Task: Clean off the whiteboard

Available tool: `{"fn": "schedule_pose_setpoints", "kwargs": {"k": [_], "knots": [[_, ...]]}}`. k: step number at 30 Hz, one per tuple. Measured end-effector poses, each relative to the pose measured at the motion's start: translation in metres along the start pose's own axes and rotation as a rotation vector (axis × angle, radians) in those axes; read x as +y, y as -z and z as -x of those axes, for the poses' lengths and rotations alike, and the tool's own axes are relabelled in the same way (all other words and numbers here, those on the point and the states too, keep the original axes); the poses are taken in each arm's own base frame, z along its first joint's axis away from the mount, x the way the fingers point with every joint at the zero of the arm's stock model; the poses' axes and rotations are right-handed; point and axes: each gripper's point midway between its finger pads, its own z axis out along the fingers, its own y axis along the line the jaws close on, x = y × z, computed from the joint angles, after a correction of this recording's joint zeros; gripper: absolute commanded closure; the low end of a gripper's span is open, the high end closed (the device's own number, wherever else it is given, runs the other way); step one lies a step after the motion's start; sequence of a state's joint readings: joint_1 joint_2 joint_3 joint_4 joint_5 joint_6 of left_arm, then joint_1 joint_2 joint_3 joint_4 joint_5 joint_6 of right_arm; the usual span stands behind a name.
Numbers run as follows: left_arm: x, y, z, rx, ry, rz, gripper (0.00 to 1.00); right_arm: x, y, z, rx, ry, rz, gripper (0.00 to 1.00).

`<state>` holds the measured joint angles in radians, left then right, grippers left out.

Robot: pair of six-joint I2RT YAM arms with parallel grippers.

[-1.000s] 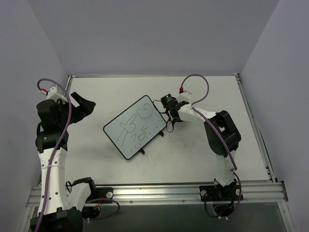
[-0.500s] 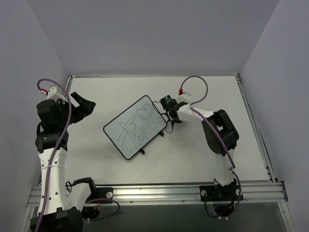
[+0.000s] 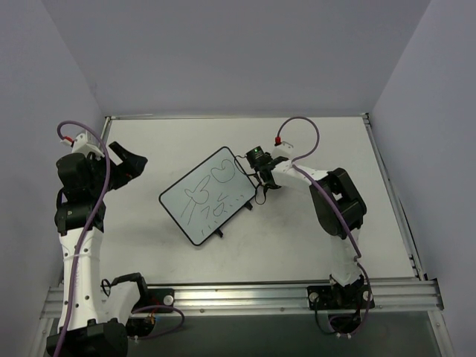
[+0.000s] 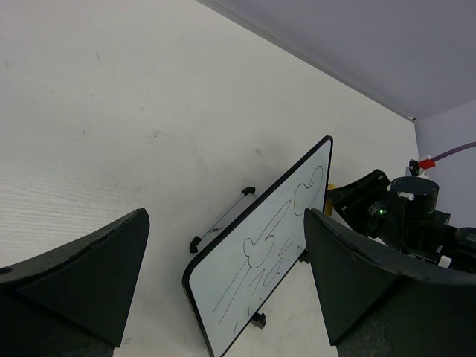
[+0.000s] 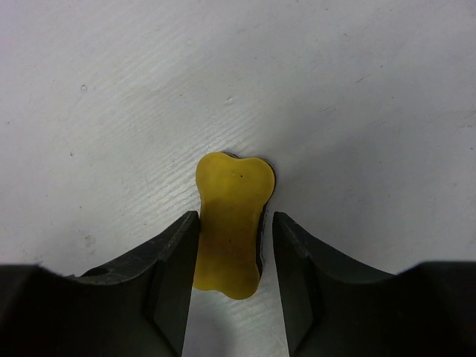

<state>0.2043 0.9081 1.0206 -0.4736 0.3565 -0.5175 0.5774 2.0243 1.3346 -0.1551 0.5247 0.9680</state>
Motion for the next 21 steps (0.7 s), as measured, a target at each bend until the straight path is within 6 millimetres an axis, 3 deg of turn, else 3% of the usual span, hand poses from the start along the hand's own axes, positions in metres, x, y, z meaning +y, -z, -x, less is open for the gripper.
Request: {"fn": "schedule_pose_setpoints", "kwargs": {"k": [10, 21], "knots": [[0.0010, -0.0005, -0.0014, 0.003, 0.001, 0.002, 0.06, 0.0012, -0.0004, 0.0005, -0.001, -0.001, 0.002, 0.67], [0.0012, -0.0006, -0.0017, 0.004, 0.002, 0.002, 0.06, 0.0018, -0.0020, 0.0002, -0.002, 0.003, -0.001, 0.65]]}}
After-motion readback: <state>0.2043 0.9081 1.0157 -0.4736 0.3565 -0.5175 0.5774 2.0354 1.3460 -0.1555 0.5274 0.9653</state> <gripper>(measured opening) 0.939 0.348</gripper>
